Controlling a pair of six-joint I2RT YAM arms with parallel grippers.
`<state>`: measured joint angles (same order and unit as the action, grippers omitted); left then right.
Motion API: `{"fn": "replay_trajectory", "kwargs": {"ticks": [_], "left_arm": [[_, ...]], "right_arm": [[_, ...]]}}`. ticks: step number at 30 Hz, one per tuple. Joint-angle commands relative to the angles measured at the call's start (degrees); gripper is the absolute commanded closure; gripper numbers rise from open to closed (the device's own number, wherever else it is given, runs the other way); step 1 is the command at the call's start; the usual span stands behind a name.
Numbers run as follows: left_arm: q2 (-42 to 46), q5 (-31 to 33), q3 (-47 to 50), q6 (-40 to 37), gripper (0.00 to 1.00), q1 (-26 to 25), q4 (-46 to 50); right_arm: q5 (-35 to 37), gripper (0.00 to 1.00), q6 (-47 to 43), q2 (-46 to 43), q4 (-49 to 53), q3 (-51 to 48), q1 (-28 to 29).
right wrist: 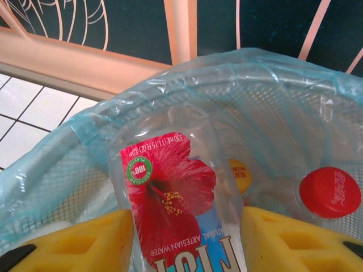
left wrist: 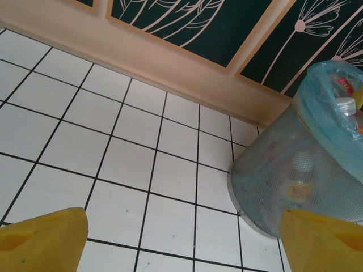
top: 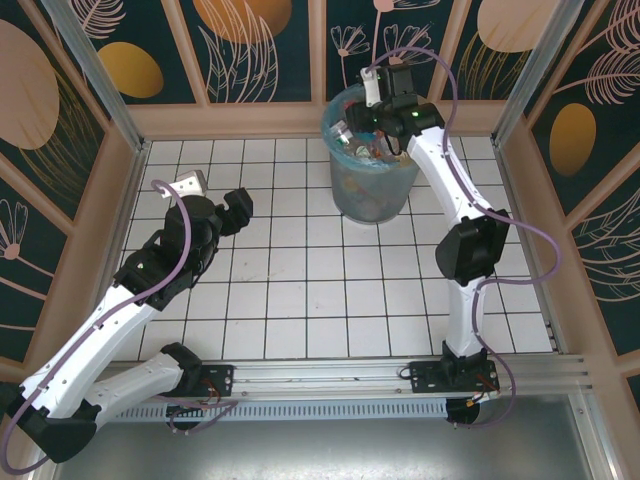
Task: Put the plastic bottles in the bin
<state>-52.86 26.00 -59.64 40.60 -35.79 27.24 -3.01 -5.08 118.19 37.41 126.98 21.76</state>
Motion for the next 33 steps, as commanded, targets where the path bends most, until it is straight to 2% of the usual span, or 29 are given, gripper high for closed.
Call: {"fn": "replay_trajectory", "kwargs": {"ticks": [1, 6, 14, 18, 22, 29, 33], "left_arm": [[1.0, 1.0, 0.5, -0.2, 0.12, 0.1, 0.4], [1.3, 1.0, 0.7, 0.4, 0.12, 0.0, 0.1], [1.9, 1.2, 0.7, 1.3, 0.13, 0.0, -1.4], [2.5, 2.9, 0.7, 1.5, 0.12, 0.0, -1.8], [3.0, 3.9, 1.5, 2.5, 0.12, 0.0, -2.3], [3.0, 3.2, 2.8, 3.8, 0.12, 0.0, -2.6], [2.8, 3.0, 2.5, 3.8, 0.12, 0.0, -2.8]], "right_arm": [[-1.4, 0.49, 1.2, -0.8, 2.7, -3.3, 0.4], [-1.4, 0.48, 1.2, -2.5, 2.4, -1.7, 0.4], [-0.9, 0.4, 1.7, -4.1, 4.8, 7.4, 0.4], [-0.5, 0.39, 2.0, -8.6, 3.7, 5.1, 0.4], [0.2, 0.46, 2.0, -17.5, -0.6, -7.0, 0.4], [-0.1, 0.53, 3.8, -33.8, -13.9, -35.9, -0.8], [-2.9, 0.55, 5.0, -34.8, -14.6, -41.0, -2.3]]}}
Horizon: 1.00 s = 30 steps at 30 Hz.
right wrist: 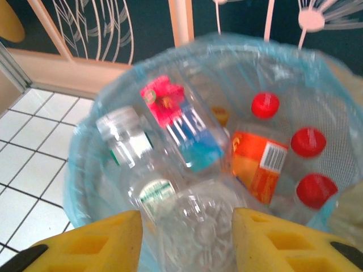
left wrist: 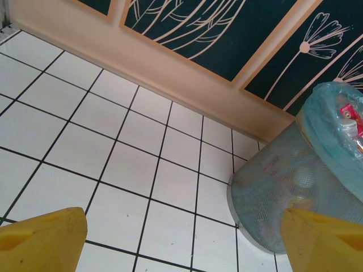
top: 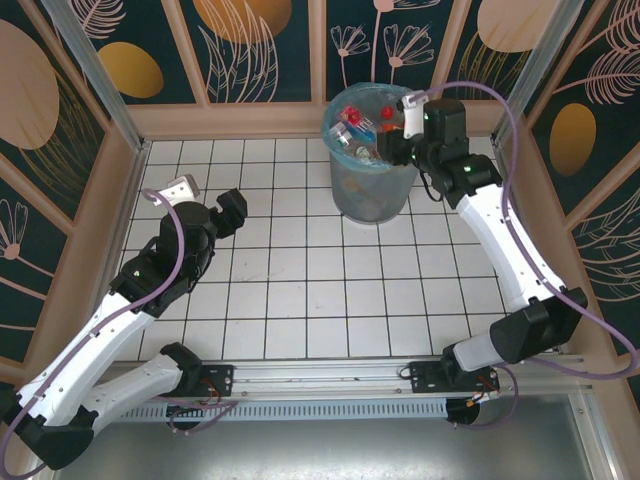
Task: Put the plastic bottles in the bin
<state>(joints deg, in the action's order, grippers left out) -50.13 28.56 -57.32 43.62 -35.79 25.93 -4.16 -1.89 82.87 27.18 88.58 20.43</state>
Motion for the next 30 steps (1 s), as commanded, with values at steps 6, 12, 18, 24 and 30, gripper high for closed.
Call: {"fn": "replay_trajectory", "kwargs": {"ticks": [6, 12, 18, 24, 30], "left_arm": [[0.0, 0.4, 0.1, 1.1, 0.12, 0.0, -1.3], [0.9, 0.7, 0.5, 1.4, 0.11, 0.0, -0.6], [1.3, 4.0, 3.0, -0.1, 0.08, 0.0, -2.0], [2.0, 12.1, 10.8, -2.5, 0.05, 0.0, -9.4], [2.6, 33.0, 23.7, -10.2, 0.01, 0.1, -25.0]], "right_arm": [[-2.8, 0.58, 1.7, 3.2, -2.2, -1.9, -2.0], [-2.8, 0.53, 1.8, 3.5, -0.3, 2.5, -2.3], [1.9, 0.34, 2.0, -1.6, -0.9, 4.8, -2.4], [8.7, 0.24, 2.8, -15.0, -12.3, -11.5, -6.4], [9.4, 0.22, 7.3, -27.3, -27.6, -37.3, -20.3]]}}
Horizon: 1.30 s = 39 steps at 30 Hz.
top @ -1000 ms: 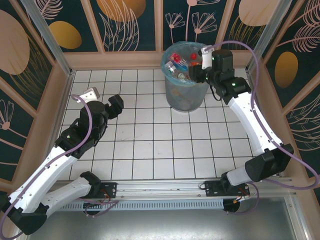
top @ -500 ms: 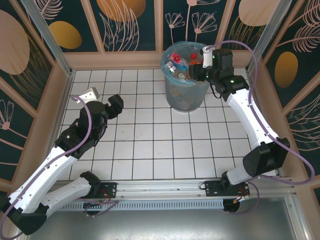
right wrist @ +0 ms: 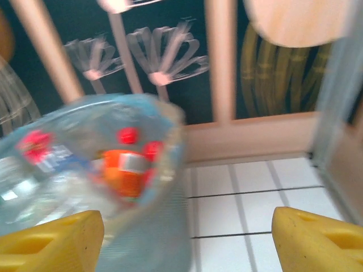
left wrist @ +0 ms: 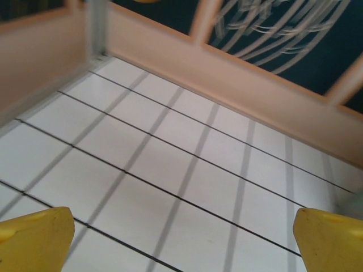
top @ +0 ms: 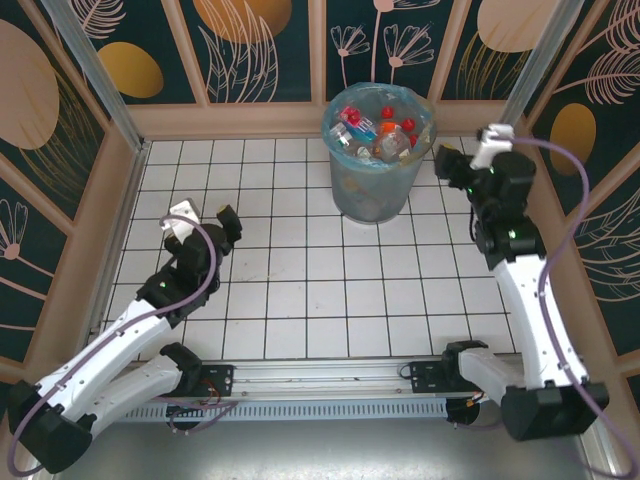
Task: Put the plastic bottles in the bin
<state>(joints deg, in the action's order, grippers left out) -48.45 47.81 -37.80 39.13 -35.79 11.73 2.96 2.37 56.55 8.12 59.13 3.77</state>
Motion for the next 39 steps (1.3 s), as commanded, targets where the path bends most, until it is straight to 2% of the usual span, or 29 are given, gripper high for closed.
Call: {"fn": "replay_trajectory", "kwargs": {"ticks": [1, 3, 6, 9, 10, 13, 15, 18, 19, 22, 24, 27, 29, 33, 34, 35, 36, 37, 38, 39], "left_arm": [[0.9, 16.8, 7.0, -8.7, 0.01, 0.3, -15.3], [1.1, 19.7, 12.9, -14.7, 0.01, 1.4, -25.4], [2.0, 15.9, 20.5, -16.8, 0.01, 6.8, -35.1], [1.6, 11.7, 26.7, -17.1, 0.02, 13.0, -43.4], [1.9, 9.4, 26.4, -17.7, 0.02, 14.2, -42.6], [-0.5, 7.4, 29.2, -26.0, 0.01, 16.0, -53.4], [-3.2, 6.1, 29.0, -27.4, 0.02, 17.9, -53.7], [-7.8, -0.2, 30.6, -29.0, 0.02, 20.8, -57.7], [-9.4, -3.3, 31.6, -29.8, 0.01, 22.0, -60.9], [-14.8, -14.5, 32.8, -33.5, 0.01, 25.4, -70.7], [-18.5, -20.5, 33.1, -35.2, 0.01, 27.5, -77.5], [-23.4, -27.9, 32.4, -31.2, 0.01, 32.4, -83.7], [-26.2, -29.9, 31.1, -31.9, 0.01, 33.7, -85.2], [-35.9, -36.6, 30.8, -34.9, 0.01, 34.0, -94.2], [-39.6, -36.3, 30.1, -35.0, 0.01, 34.0, -97.4], [-40.2, -34.8, 28.9, -34.4, 0.01, 34.0, -96.7], [-38.0, -32.3, 25.5, -33.1, 0.01, 34.0, -86.8], [-38.4, -31.4, 24.3, -32.9, 0.01, 34.1, -84.2], [-39.2, -31.2, 25.9, -32.9, 0.01, 34.1, -88.8], [-38.8, -29.7, 25.6, -32.3, 0.01, 34.1, -87.5]], "right_arm": [[2.9, 0.22, 3.4, -2.2, -11.7, -12.5, -5.4], [5.4, 0.22, 4.1, -4.1, -19.2, -21.3, -7.3], [8.2, 0.22, 6.7, -4.2, -31.2, -32.5, -9.3], [7.6, 0.23, 8.6, 1.1, -41.2, -39.4, -10.0], [6.8, 0.22, 9.1, 3.5, -44.2, -40.9, -10.1], [3.6, 0.22, 10.4, 10.0, -52.3, -44.1, -10.2], [1.5, 0.23, 10.4, 13.6, -60.7, -46.9, -10.2], [-1.6, 0.23, 10.0, 18.8, -75.1, -50.7, -10.3], [-1.8, 0.22, 8.5, 18.9, -73.2, -49.8, -10.5], [-6.3, 0.21, 3.8, 21.8, -80.4, -50.8, -10.4], [-9.5, 0.17, 3.1, 26.4, -89.5, -53.0, -11.0], [-9.9, 0.17, 2.8, 35.6, -107.9, -57.2, -10.7], [-5.6, 0.14, 3.3, 32.6, -99.7, -55.4, -10.0], [-0.4, 0.06, 2.9, 32.9, -95.8, -53.1, -8.2], [1.8, 0.04, 2.4, 32.9, -94.9, -52.5, -7.1], [3.4, 0.01, 2.2, 32.7, -93.5, -52.0, -6.6], [4.9, 0.01, 1.9, 32.9, -92.7, -51.4, -6.0], [6.1, 0.01, 1.7, 32.9, -91.8, -50.9, -5.4], [6.7, 0.01, 1.6, 33.0, -91.4, -50.6, -5.2], [7.0, 0.01, 1.5, 32.9, -90.6, -50.3, -5.0]]}}
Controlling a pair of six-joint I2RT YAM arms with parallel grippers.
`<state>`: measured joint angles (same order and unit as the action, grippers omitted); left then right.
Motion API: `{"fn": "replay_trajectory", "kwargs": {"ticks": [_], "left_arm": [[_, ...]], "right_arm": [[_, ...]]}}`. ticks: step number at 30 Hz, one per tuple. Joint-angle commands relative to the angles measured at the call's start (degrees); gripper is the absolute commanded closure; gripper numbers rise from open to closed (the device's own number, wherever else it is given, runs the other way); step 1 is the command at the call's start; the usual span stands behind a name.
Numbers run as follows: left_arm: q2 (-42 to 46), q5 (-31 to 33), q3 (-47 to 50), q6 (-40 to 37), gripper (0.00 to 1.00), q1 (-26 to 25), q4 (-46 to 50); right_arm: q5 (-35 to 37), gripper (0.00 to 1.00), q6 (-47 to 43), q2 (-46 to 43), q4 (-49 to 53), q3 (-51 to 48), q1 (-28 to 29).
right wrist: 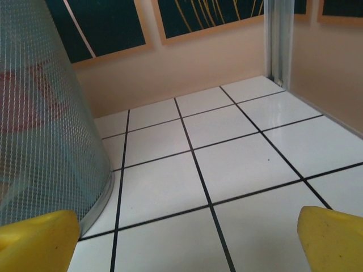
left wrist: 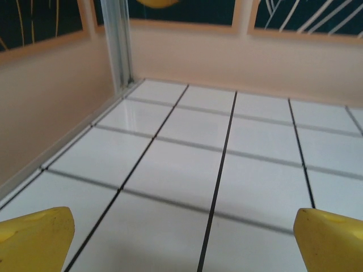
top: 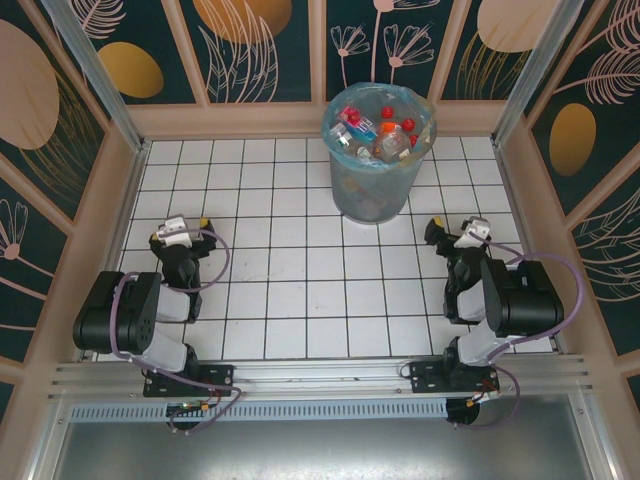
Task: Put the plastic bottles in the bin
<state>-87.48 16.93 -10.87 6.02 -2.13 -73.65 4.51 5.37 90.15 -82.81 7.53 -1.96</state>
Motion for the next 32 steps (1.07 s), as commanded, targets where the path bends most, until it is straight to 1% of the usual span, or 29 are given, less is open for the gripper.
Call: {"fn": "replay_trajectory", "kwargs": {"ticks": [1, 6, 32], "left_arm": [[0.7, 1.0, -1.3, 0.9, 0.01, 0.5, -1.4], [0.6, 1.0, -1.2, 0.8, 0.01, 0.5, -1.7], [0.5, 0.2, -1.3, 0.5, 0.01, 0.5, -1.7]], "right_arm": [[5.6, 0.01, -1.6, -0.6, 1.0, 1.8, 0.9], [5.4, 0.01, -2.4, -0.5, 3.4, 3.1, 1.4], [5.7, 0.01, -2.8, -0.5, 3.4, 3.2, 1.9]]}}
